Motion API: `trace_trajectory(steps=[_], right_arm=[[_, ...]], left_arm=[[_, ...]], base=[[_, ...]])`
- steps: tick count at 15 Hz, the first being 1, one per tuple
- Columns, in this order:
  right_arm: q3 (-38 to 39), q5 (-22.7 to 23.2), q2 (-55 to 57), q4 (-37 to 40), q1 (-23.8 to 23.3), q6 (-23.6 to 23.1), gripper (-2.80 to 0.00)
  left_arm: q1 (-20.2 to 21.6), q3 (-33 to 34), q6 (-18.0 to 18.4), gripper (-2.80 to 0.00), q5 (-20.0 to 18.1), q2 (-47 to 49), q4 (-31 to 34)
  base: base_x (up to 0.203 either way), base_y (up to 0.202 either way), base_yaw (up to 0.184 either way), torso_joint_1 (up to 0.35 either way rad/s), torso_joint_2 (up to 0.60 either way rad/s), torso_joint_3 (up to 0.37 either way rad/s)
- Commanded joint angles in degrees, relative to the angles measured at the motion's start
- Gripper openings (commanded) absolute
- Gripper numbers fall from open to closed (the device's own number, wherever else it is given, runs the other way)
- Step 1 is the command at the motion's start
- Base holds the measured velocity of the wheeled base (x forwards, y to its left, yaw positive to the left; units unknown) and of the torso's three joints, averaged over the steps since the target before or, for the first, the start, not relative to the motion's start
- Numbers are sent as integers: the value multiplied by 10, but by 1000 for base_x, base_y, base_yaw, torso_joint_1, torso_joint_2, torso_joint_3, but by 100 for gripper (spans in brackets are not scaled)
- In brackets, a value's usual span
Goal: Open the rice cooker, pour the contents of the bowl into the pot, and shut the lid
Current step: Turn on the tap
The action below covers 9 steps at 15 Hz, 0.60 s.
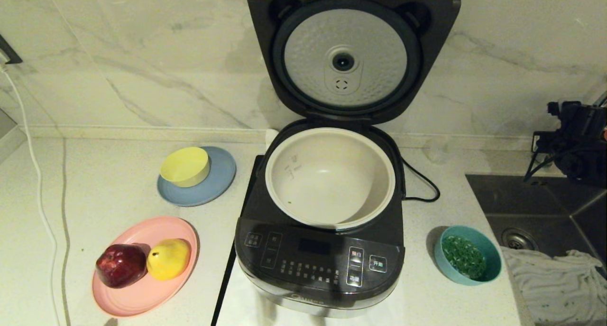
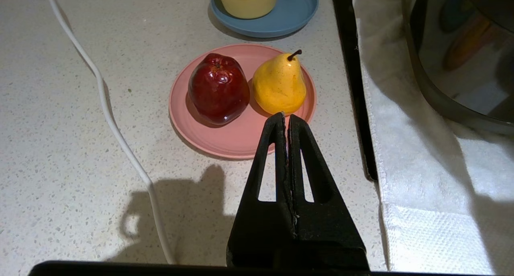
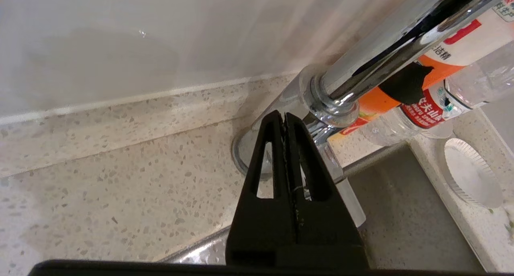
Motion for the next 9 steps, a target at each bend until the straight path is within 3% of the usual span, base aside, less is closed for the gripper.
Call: trace_trajectory(steps=[1, 9], right_arm=[[10, -4, -10, -4, -1, -1, -280], [59, -5, -41, -7, -8, -1, -280]], left_arm=[[0, 5, 0, -280, 0, -1, 0], [0, 5, 0, -280, 0, -1, 0]], base=[[0, 0, 0, 0, 0, 0], [0, 0, 0, 0, 0, 0]])
